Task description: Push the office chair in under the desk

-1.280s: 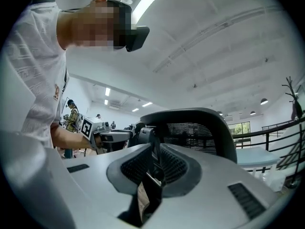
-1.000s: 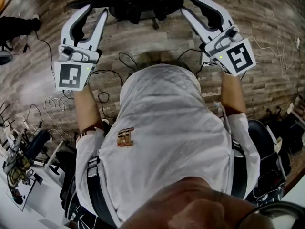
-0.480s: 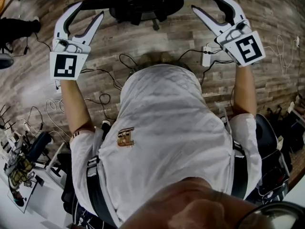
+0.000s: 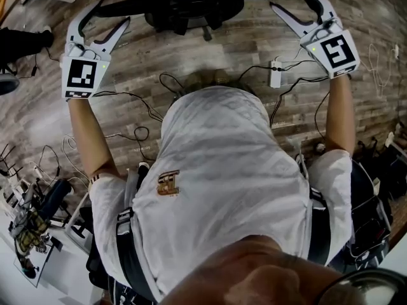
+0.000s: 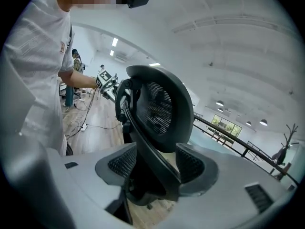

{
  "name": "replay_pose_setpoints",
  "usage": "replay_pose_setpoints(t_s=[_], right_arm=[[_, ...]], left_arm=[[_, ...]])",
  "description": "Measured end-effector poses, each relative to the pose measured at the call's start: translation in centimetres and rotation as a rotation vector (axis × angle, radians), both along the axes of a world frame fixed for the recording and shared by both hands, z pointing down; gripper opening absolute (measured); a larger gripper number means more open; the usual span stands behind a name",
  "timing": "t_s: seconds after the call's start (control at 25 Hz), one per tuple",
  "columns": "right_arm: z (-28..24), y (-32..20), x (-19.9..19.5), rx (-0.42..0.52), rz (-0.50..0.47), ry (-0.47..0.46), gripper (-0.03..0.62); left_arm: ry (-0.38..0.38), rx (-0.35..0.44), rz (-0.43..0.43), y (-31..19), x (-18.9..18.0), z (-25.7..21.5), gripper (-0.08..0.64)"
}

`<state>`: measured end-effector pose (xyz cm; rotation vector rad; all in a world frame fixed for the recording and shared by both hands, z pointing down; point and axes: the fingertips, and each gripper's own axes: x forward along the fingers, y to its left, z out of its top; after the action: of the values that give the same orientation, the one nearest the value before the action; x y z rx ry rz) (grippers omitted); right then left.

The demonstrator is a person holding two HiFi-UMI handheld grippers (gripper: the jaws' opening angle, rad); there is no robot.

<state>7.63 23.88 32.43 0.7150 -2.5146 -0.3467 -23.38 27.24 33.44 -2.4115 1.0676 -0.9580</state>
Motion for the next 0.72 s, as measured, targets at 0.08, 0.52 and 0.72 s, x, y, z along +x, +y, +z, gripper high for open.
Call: replay_pose_setpoints(t_s=[0.08,0.52,0.72], right_arm=[[0.3,-0.7,0.6,-0.003,0.012,0.028,0.241],[3.6,-4.2,1.5,-0.054,-0.080,0.266,0.249],[5.3,-4.3,0.9,-0.115,-0.155,0.384,0.249]], left_arm=[[-0.033,-0.015,-0.001,-0.4,-0.4,0.7,0.318],[-0.176,-0.119,0.043,-2.9,-2.1,3.3,0.324],[-0.226,-0.168,0.075,-3.5,-2.1,4.5,0.324]])
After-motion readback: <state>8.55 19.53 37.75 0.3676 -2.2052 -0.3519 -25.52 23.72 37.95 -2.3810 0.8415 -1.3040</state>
